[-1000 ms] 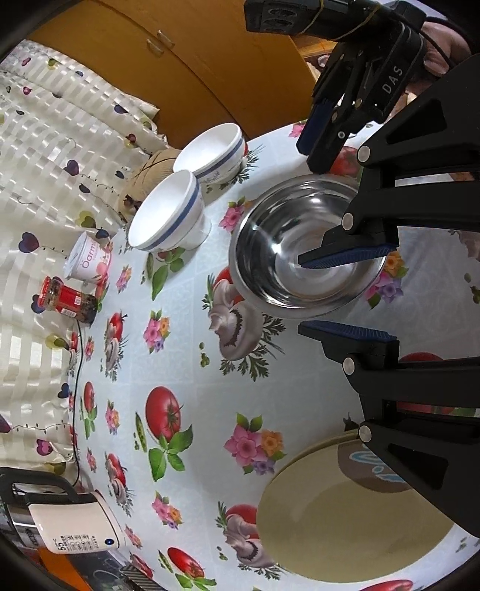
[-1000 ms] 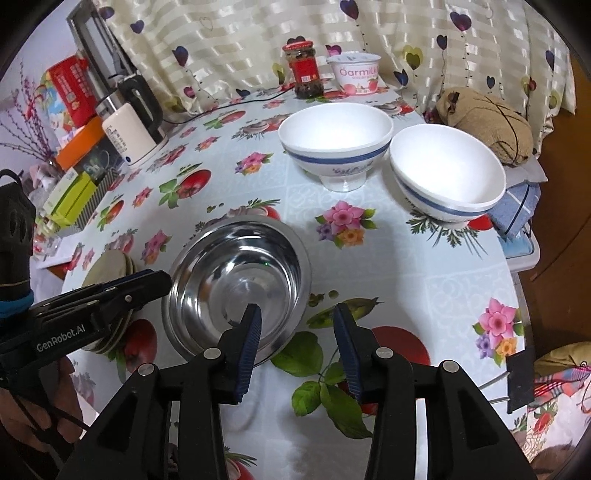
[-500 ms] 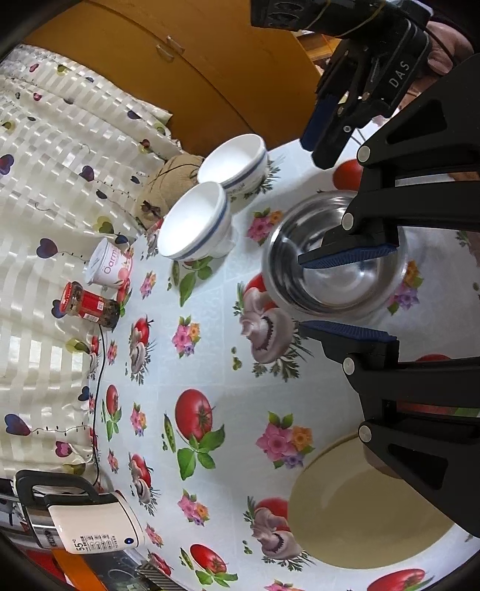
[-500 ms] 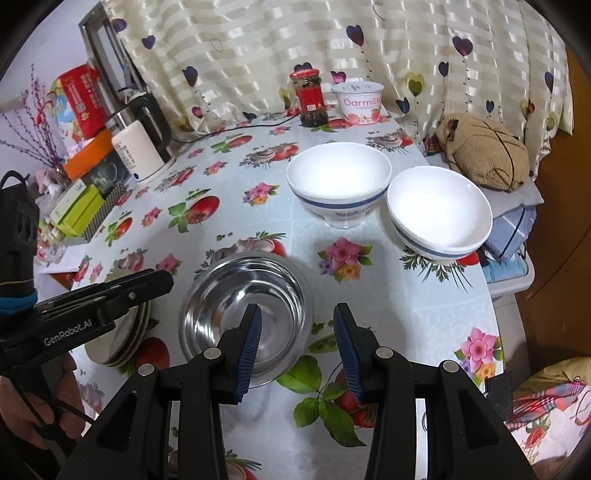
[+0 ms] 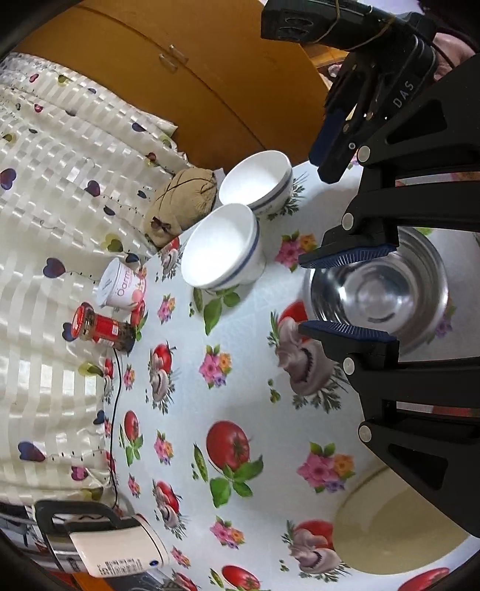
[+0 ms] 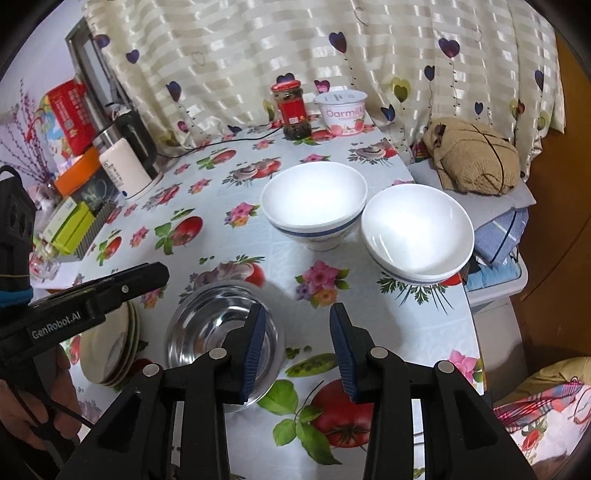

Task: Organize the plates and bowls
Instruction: 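Lift the steel bowl with the left tool while the right tool reaches toward the white bowls, then grasp the rim of a blue-striped white bowl with the right tool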

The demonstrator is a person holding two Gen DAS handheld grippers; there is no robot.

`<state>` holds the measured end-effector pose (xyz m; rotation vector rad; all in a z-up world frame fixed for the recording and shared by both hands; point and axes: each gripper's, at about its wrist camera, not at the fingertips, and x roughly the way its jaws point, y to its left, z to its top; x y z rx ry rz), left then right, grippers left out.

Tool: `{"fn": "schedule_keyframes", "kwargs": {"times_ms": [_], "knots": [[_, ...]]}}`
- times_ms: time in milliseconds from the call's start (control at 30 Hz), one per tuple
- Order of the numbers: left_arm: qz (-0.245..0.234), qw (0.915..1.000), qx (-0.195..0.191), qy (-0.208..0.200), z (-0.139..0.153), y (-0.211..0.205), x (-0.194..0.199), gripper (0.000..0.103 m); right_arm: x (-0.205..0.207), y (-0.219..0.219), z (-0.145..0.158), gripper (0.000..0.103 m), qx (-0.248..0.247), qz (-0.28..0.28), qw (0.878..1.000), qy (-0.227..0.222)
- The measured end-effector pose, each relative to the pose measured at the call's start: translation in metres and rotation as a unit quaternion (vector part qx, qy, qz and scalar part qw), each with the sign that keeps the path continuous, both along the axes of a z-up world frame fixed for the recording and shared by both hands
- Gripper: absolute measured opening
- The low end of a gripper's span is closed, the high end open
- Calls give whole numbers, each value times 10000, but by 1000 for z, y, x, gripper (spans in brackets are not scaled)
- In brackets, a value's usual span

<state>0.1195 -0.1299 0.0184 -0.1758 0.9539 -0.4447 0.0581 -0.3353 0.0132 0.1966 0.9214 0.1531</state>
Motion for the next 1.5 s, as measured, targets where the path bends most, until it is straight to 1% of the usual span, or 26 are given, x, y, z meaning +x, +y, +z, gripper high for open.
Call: {"fn": "schedule_keyframes", "kwargs": {"times_ms": [167,333,733,1067,1333,1500], "knots": [[-107,9999,7,47,-1,-11,10,31,10,-7,-2,31,-30,-34,10000,12],[-141,9999,78,44,0,-21,22,31,20,-13,-3,31,-32,-68,10000,39],[-43,9996,253,75,-5,-28,50,31,49,-16,1,31,-133,-16,9999,46],[3,9991,419,-16,-3,-35,66,31,71,-22,3,31,-237,1,9997,51],[25,9991,419,-45,-2,-41,79,31,93,-27,3,31,-272,46,9996,70],[46,9993,374,68,-9,-41,90,31,107,-32,1,32,-310,56,9994,108]]}}
